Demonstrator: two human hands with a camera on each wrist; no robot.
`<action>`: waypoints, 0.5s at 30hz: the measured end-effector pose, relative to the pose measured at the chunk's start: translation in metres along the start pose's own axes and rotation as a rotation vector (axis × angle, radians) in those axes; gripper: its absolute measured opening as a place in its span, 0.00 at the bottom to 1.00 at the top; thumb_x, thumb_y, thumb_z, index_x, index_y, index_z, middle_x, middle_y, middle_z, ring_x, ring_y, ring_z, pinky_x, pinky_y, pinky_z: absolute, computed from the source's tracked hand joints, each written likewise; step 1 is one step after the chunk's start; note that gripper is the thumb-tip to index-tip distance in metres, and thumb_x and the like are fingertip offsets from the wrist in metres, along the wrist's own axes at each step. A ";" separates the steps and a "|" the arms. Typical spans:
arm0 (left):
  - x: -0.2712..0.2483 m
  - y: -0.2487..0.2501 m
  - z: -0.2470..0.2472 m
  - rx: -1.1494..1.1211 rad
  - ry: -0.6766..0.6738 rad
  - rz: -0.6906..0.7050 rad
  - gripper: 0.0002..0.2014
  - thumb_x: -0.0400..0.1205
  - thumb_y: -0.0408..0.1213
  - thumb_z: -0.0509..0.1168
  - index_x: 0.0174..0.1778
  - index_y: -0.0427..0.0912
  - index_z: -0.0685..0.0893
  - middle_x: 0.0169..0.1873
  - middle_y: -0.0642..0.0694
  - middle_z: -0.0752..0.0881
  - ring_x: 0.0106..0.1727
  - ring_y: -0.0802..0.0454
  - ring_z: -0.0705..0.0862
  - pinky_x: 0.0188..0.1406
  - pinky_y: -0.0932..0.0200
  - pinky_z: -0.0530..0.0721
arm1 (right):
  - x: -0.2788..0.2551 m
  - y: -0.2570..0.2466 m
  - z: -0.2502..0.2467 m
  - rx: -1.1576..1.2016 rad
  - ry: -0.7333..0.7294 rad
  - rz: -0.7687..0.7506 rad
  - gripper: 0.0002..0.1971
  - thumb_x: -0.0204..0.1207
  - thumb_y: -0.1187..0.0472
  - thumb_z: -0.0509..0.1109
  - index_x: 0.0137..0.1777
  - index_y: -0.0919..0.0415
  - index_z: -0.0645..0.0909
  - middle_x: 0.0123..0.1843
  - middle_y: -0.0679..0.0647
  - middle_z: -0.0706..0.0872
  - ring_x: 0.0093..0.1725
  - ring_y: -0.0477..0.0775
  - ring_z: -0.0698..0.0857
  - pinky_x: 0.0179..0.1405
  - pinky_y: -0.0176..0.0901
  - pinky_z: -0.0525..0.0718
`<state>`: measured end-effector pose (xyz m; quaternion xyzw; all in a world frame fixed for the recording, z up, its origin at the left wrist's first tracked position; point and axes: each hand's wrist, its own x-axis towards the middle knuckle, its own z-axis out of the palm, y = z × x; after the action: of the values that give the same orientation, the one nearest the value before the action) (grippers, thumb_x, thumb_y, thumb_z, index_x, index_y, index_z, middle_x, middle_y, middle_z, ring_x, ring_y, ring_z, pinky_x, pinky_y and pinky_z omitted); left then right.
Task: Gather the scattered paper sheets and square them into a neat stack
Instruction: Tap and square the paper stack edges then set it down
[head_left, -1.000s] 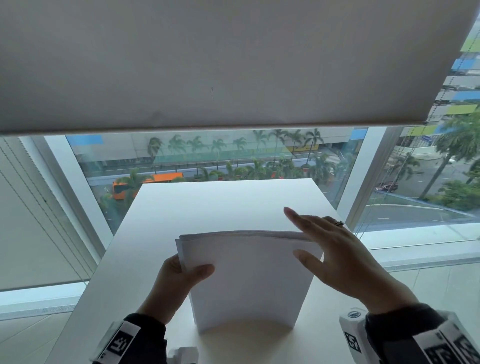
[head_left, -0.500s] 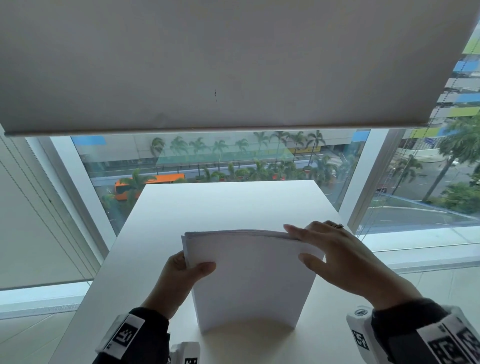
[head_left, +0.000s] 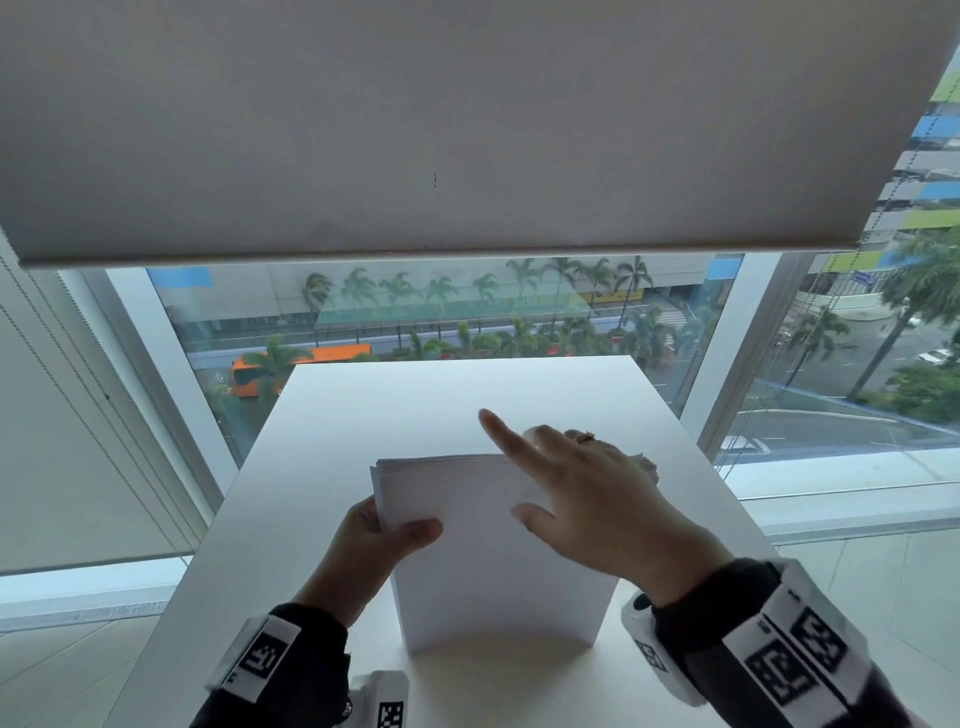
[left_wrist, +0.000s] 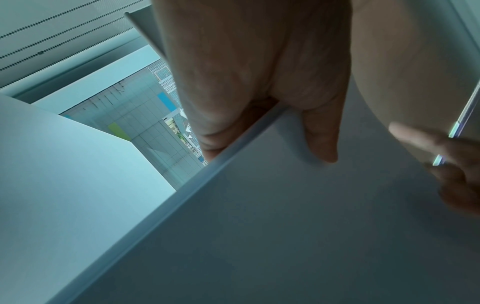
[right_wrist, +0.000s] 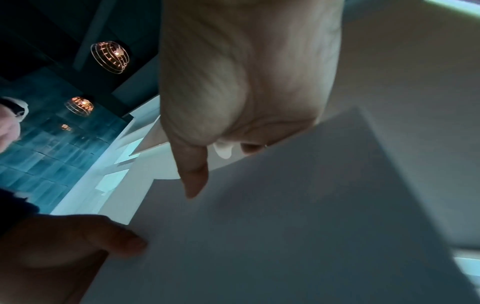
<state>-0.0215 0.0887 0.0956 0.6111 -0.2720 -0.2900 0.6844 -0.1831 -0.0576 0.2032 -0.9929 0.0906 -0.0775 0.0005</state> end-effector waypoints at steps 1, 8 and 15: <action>0.000 0.000 0.000 0.002 -0.002 -0.001 0.25 0.54 0.45 0.77 0.46 0.37 0.89 0.41 0.42 0.93 0.44 0.49 0.90 0.44 0.59 0.86 | 0.004 -0.007 0.000 -0.003 -0.017 -0.021 0.40 0.77 0.45 0.60 0.81 0.40 0.36 0.68 0.52 0.74 0.63 0.61 0.78 0.63 0.53 0.75; -0.005 0.003 0.003 -0.017 -0.024 0.024 0.16 0.55 0.44 0.75 0.37 0.41 0.92 0.35 0.43 0.92 0.38 0.52 0.90 0.38 0.62 0.85 | 0.025 -0.048 0.000 0.049 -0.003 -0.127 0.41 0.78 0.44 0.61 0.83 0.53 0.40 0.84 0.53 0.55 0.81 0.60 0.59 0.77 0.59 0.62; -0.007 0.008 0.004 -0.013 -0.040 -0.003 0.09 0.54 0.40 0.74 0.26 0.40 0.90 0.24 0.46 0.89 0.28 0.57 0.86 0.28 0.66 0.83 | 0.033 -0.065 0.004 0.065 -0.083 -0.188 0.38 0.80 0.47 0.58 0.83 0.53 0.42 0.85 0.46 0.46 0.84 0.51 0.47 0.81 0.53 0.44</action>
<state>-0.0284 0.0921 0.1036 0.6012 -0.2830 -0.3047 0.6824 -0.1384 0.0002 0.2051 -0.9988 -0.0054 -0.0389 0.0290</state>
